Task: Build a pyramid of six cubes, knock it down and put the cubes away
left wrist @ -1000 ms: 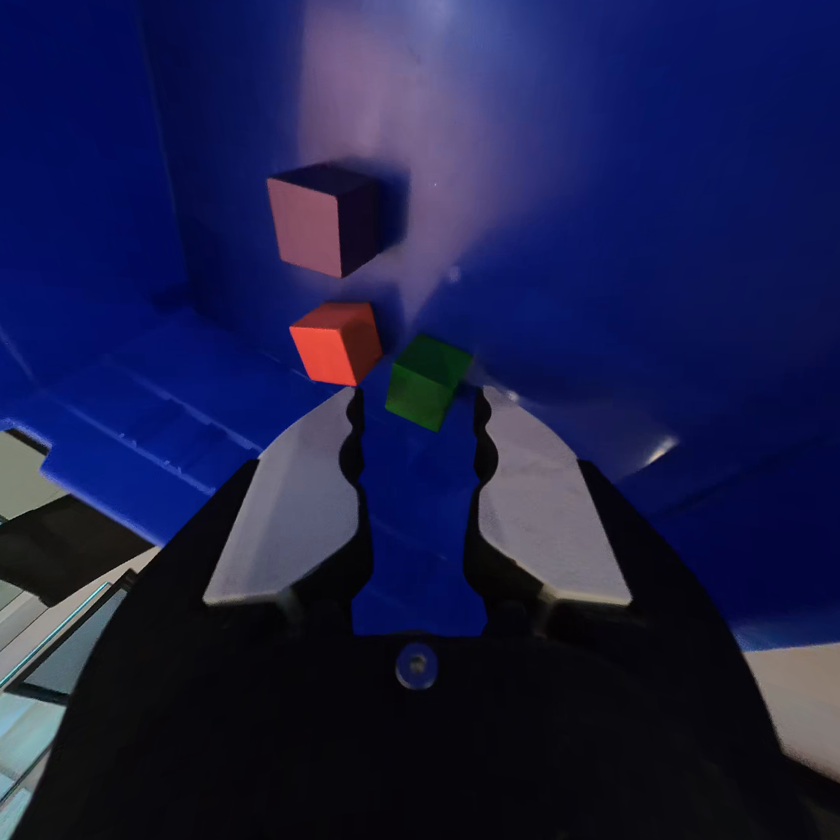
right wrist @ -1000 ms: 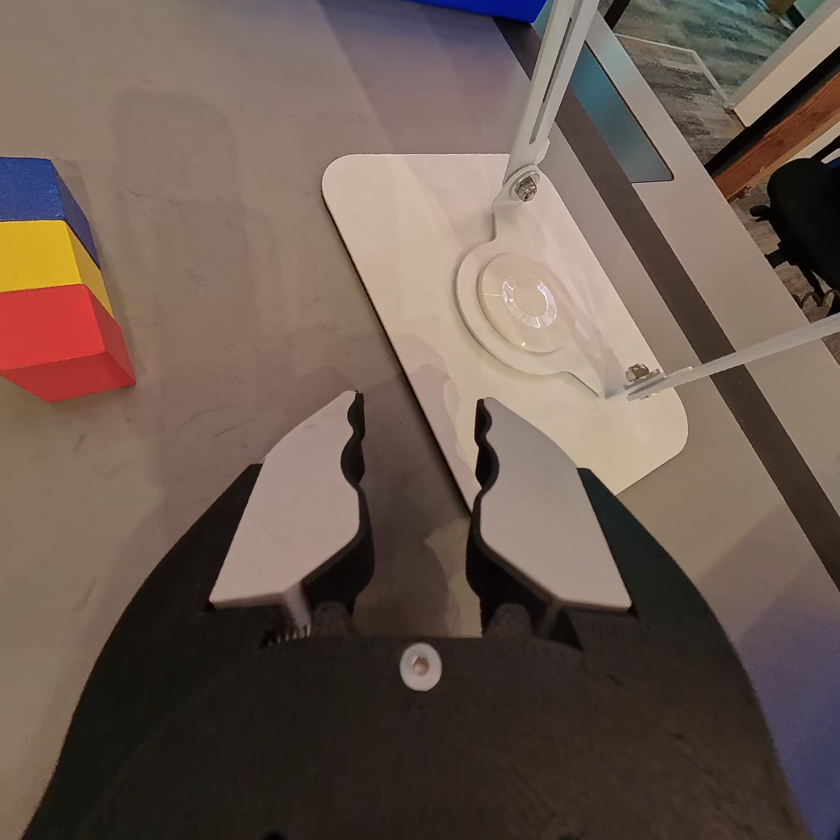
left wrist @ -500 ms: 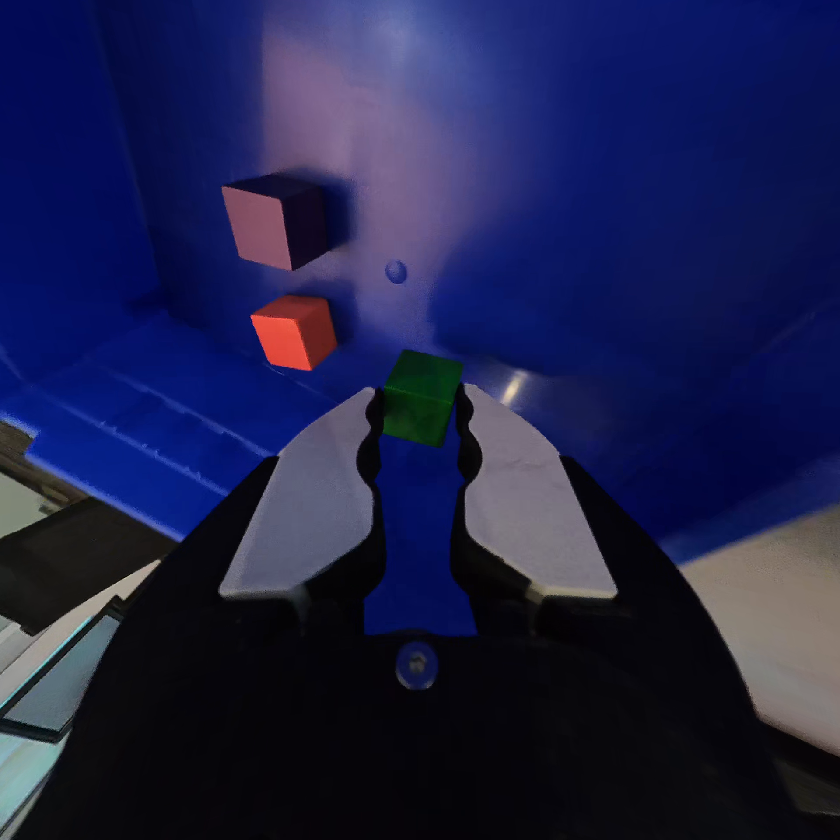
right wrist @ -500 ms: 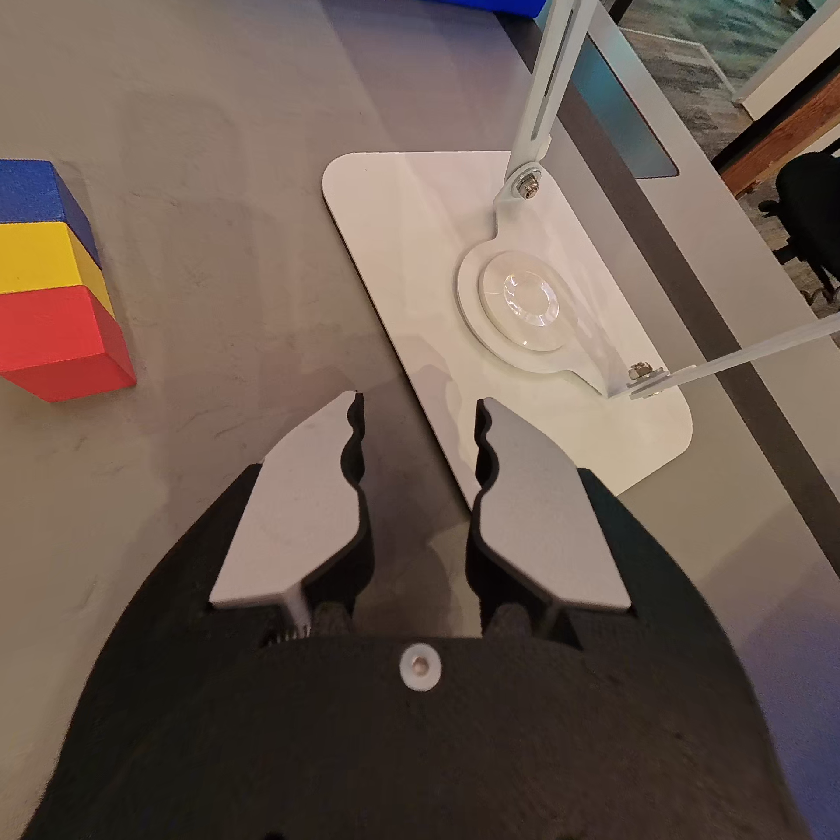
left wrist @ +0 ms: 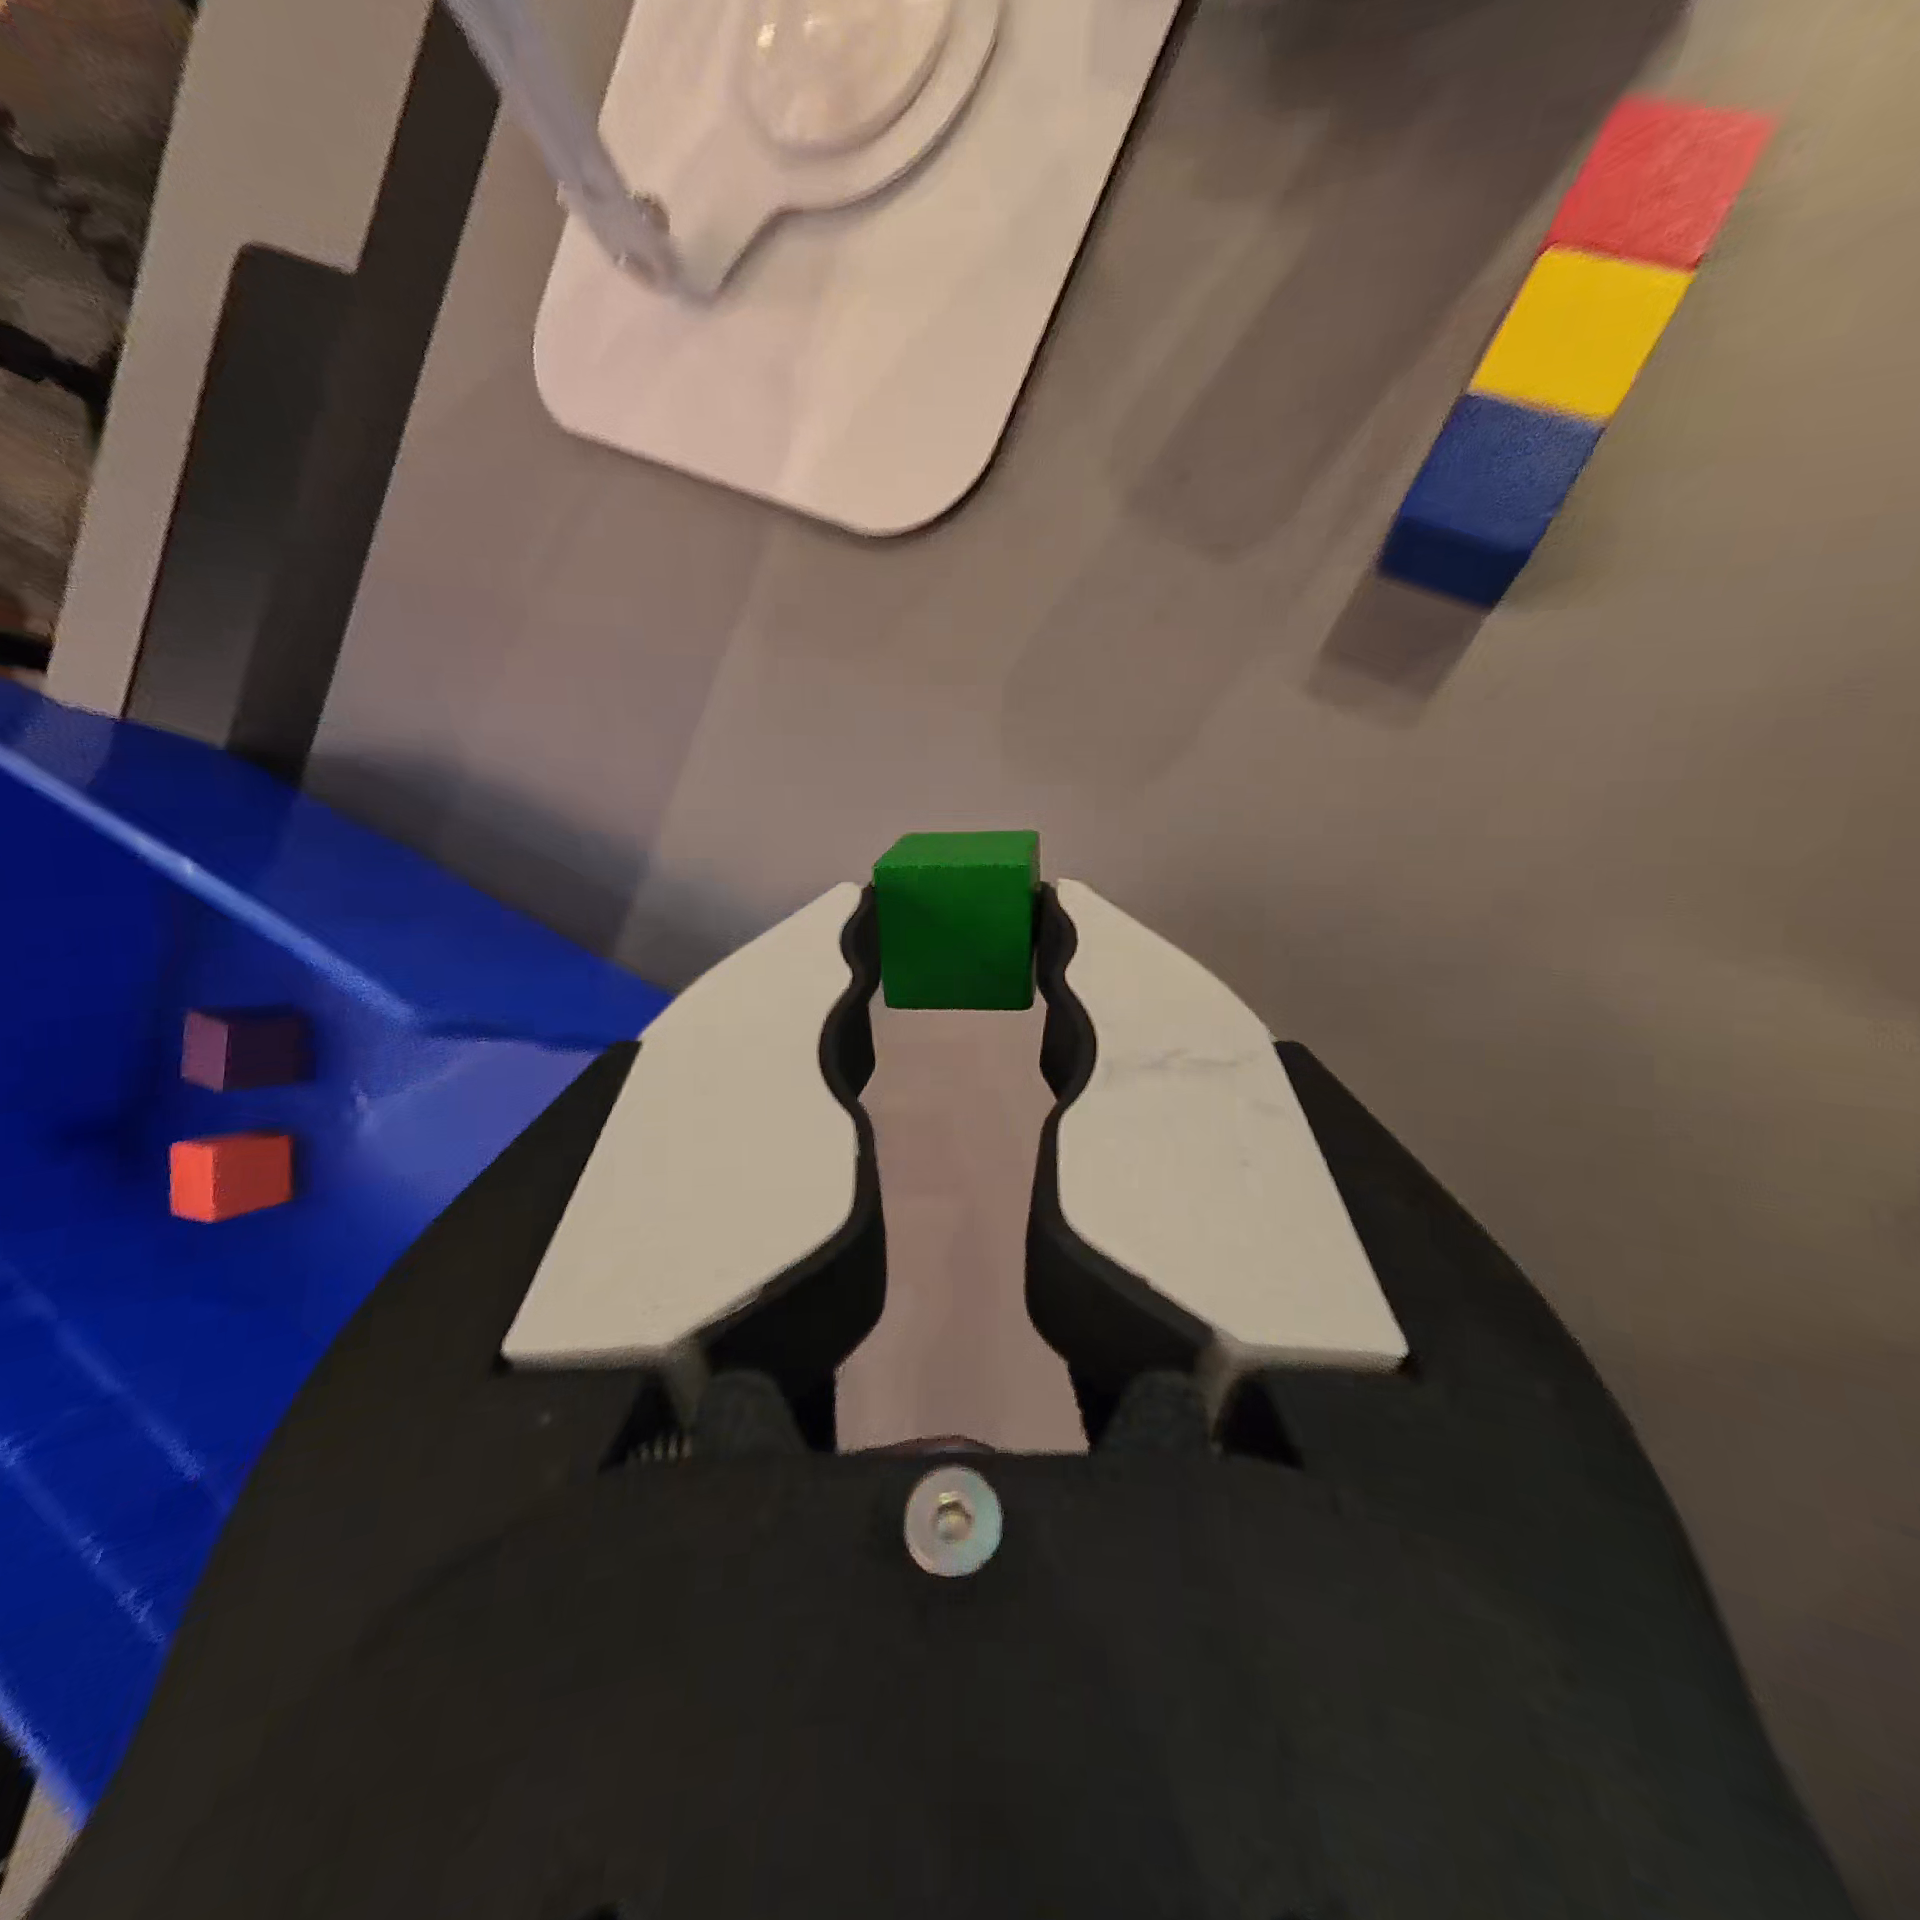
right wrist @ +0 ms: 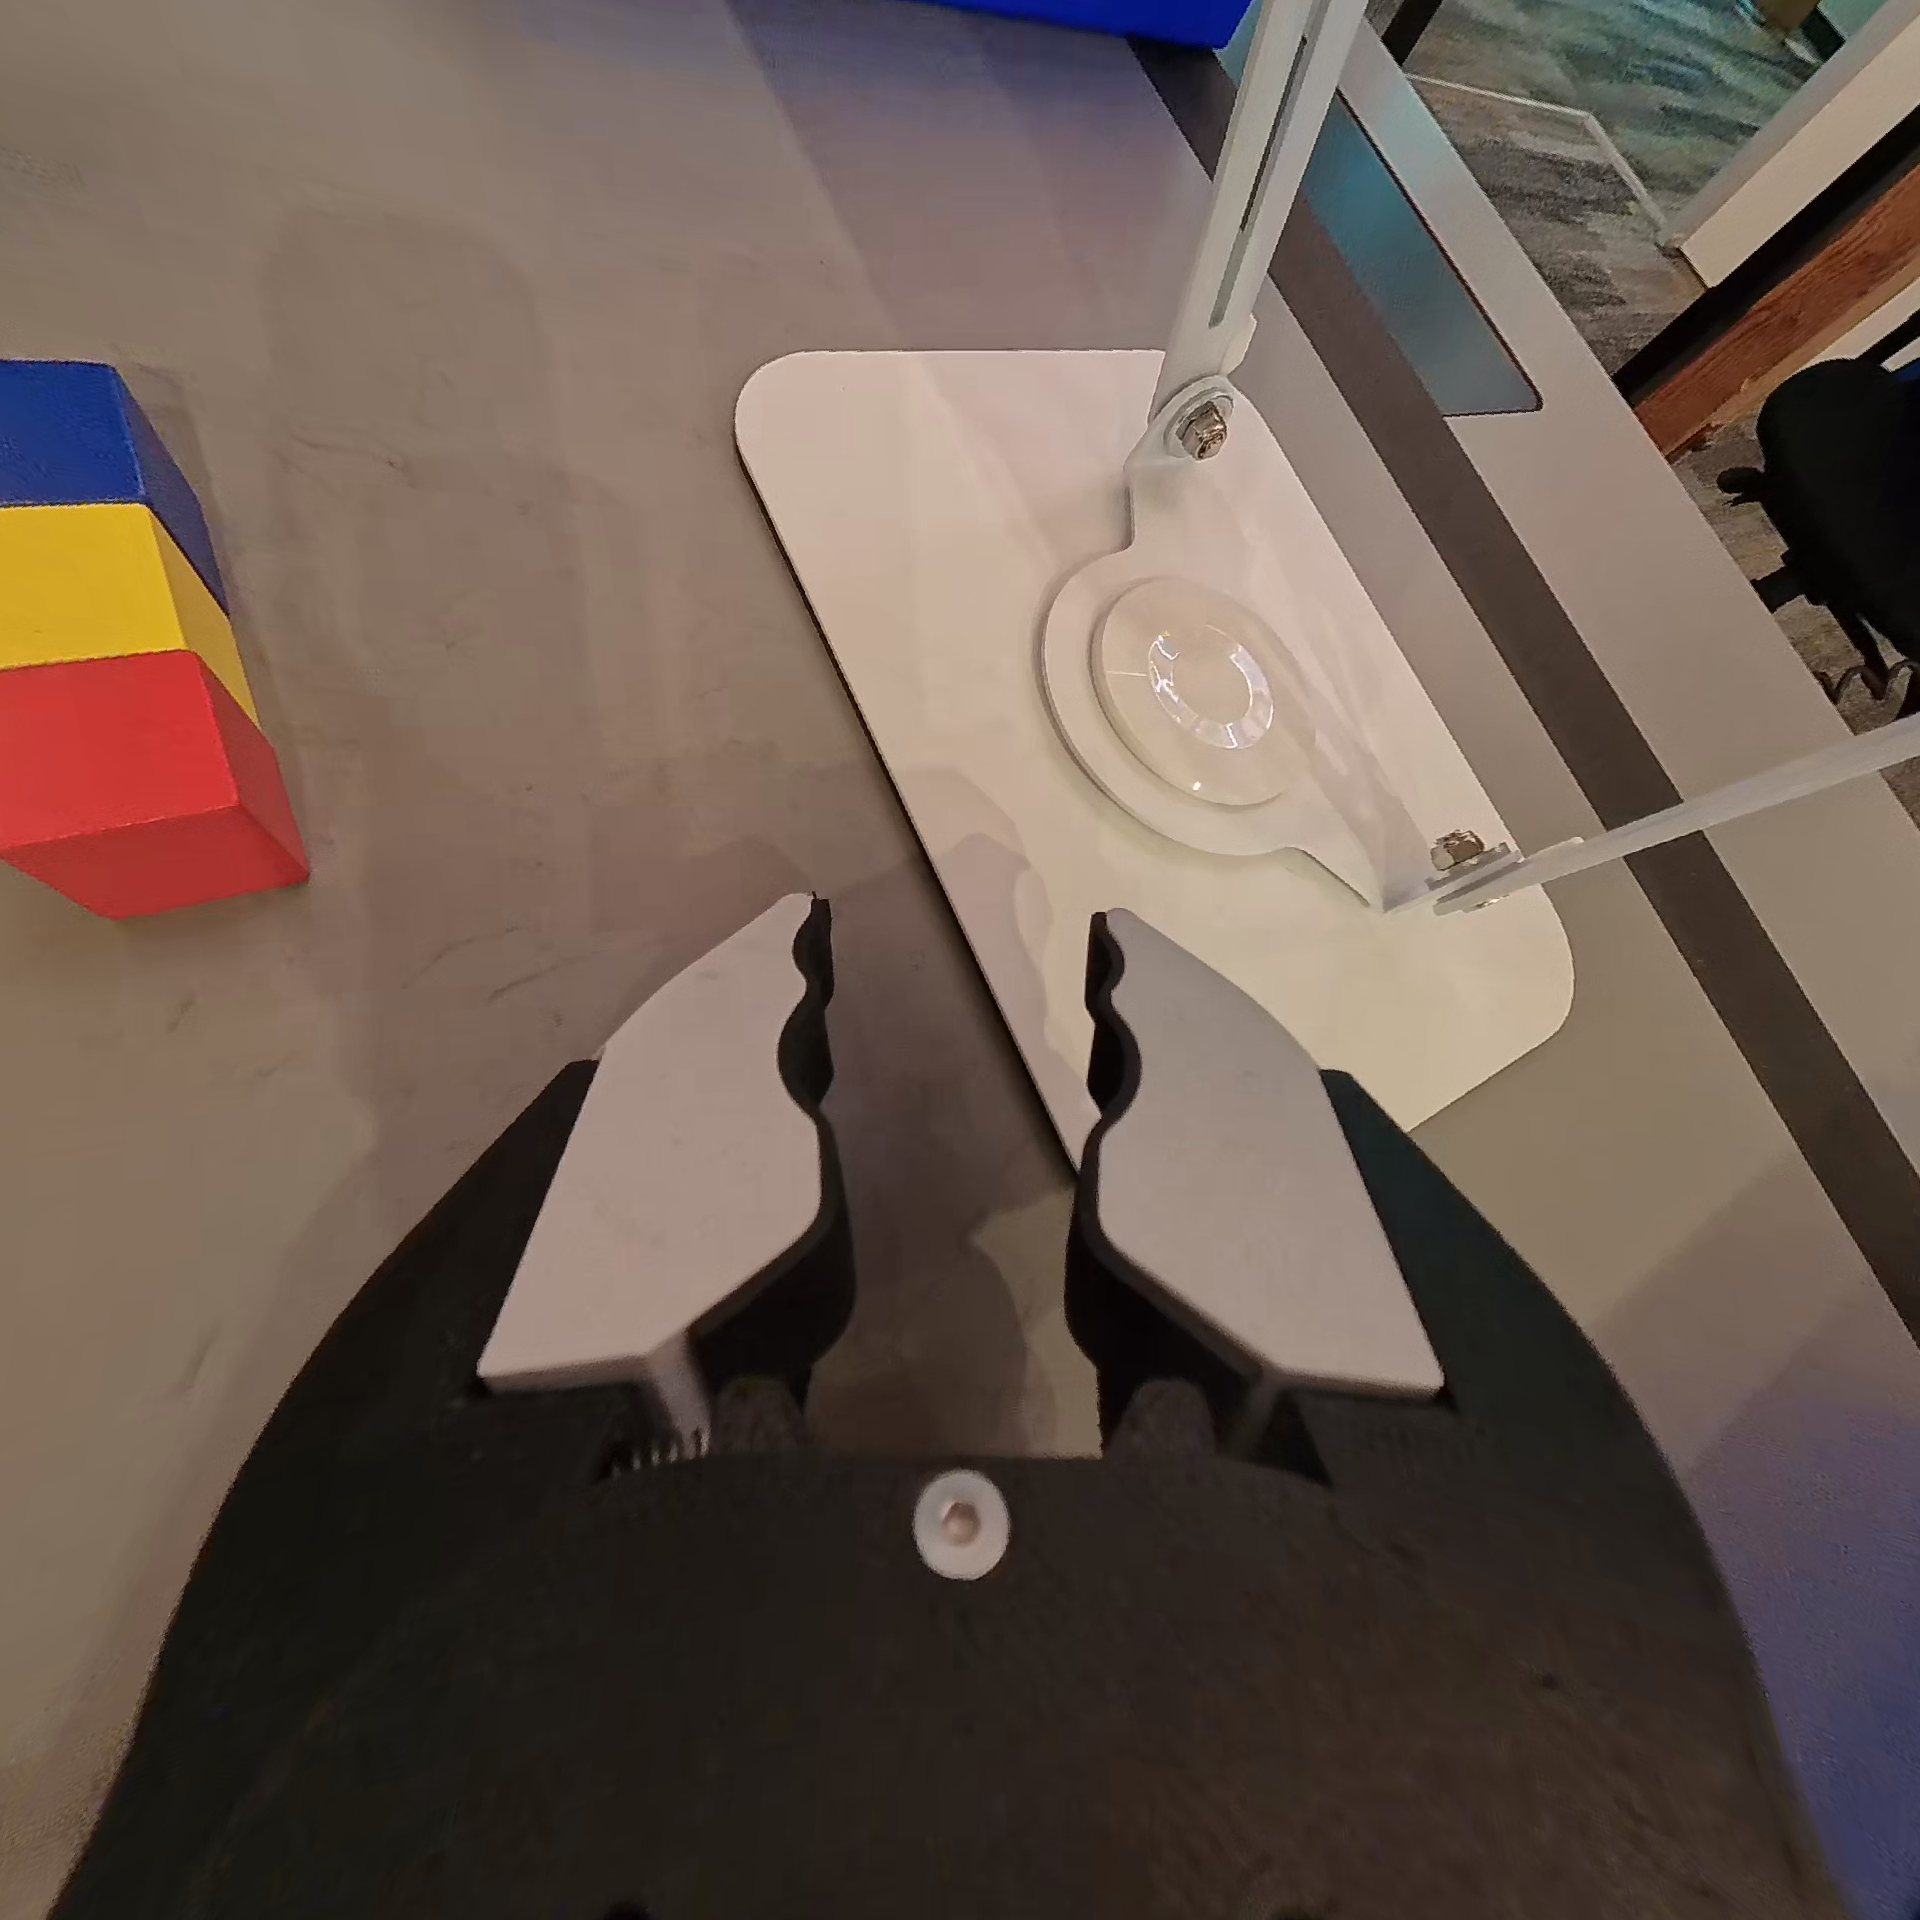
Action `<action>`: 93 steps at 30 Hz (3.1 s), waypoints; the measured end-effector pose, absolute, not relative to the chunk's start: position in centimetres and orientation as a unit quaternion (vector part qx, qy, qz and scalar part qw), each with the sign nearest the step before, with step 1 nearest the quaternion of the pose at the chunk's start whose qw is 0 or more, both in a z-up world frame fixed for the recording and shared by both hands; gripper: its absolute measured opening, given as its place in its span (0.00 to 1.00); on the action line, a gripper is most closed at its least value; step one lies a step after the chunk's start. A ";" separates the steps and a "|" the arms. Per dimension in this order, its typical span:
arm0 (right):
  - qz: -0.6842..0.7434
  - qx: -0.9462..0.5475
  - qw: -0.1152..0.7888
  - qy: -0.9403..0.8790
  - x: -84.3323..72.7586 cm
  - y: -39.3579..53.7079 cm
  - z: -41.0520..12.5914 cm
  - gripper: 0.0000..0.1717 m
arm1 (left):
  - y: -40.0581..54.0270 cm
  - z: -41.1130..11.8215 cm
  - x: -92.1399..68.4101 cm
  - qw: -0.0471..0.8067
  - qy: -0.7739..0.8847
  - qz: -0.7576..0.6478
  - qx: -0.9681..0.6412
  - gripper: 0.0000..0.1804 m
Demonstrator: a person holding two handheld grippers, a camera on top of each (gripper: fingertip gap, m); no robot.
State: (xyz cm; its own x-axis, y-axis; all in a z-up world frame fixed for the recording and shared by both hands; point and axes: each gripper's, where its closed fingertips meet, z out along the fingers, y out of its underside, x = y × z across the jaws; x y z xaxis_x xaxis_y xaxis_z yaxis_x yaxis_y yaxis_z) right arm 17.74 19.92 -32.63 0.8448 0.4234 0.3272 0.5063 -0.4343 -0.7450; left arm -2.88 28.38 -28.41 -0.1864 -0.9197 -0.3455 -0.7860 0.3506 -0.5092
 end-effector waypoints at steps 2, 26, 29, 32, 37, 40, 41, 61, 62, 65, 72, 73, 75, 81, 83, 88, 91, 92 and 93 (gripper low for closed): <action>-0.045 -0.846 0.455 -0.275 17.7 19.9 -32.6 0.27 | 27.2 -28.2 -2.1 0.321 0.755 -0.136 -0.556 0.15; -0.043 -0.846 0.454 -0.276 17.7 19.9 -32.7 0.27 | 16.3 -29.2 4.8 0.283 0.769 -0.344 -0.458 0.15; -0.043 -0.846 0.454 -0.276 17.7 19.9 -32.7 0.27 | 16.1 -30.0 5.0 0.271 0.768 -0.354 -0.460 0.15; -0.042 -0.846 0.454 -0.276 17.7 19.9 -32.7 0.27 | 16.1 -30.6 5.1 0.265 0.766 -0.357 -0.464 0.15; -0.041 -0.846 0.454 -0.276 17.7 19.9 -32.7 0.27 | 16.2 -30.6 5.2 0.264 0.765 -0.367 -0.459 0.15; -0.041 -0.847 0.453 -0.276 17.7 19.9 -32.7 0.27 | 16.3 -30.6 5.1 0.258 0.761 -0.377 -0.460 0.15; -0.041 -0.847 0.453 -0.276 17.7 19.9 -32.7 0.27 | 16.3 -30.6 5.1 0.256 0.762 -0.379 -0.459 0.15; -0.039 -0.847 0.453 -0.277 17.6 19.9 -32.7 0.26 | 16.0 -31.8 4.7 0.224 0.792 -0.371 -0.429 0.15; -0.039 -0.847 0.453 -0.277 17.6 19.9 -32.7 0.26 | 16.0 -31.8 4.7 0.224 0.793 -0.372 -0.428 0.15; -0.039 -0.847 0.453 -0.277 17.6 19.9 -32.7 0.26 | 15.9 -31.6 4.9 0.225 0.794 -0.371 -0.425 0.15; -0.039 -0.847 0.452 -0.277 17.6 19.9 -32.7 0.26 | 15.1 -30.9 5.8 0.229 0.804 -0.368 -0.407 0.15; -0.039 -0.847 0.452 -0.277 17.6 19.9 -32.7 0.26 | 15.1 -31.0 6.0 0.230 0.806 -0.364 -0.406 0.15; -0.039 -0.847 0.453 -0.277 17.6 19.9 -32.7 0.26 | 15.0 -31.2 6.2 0.225 0.808 -0.364 -0.405 0.16; -0.039 -0.846 0.453 -0.278 17.6 19.9 -32.7 0.26 | 14.9 -31.8 6.2 0.210 0.810 -0.369 -0.405 0.16; -0.039 -0.847 0.453 -0.277 17.6 19.9 -32.7 0.26 | 14.9 -31.8 6.1 0.209 0.811 -0.369 -0.402 0.16; -0.039 -0.847 0.453 -0.278 17.6 19.9 -32.7 0.26 | 15.0 -31.8 6.0 0.200 0.811 -0.375 -0.403 0.16; -0.039 -0.847 0.452 -0.278 17.6 19.9 -32.7 0.26 | 15.0 -31.9 6.0 0.193 0.814 -0.376 -0.399 0.16; -0.039 -0.846 0.452 -0.278 17.6 19.9 -32.7 0.26 | 15.0 -31.9 6.0 0.192 0.815 -0.375 -0.398 0.16; -0.039 -0.846 0.452 -0.278 17.6 19.9 -32.7 0.26 | 15.0 -31.9 6.0 0.191 0.816 -0.375 -0.397 0.16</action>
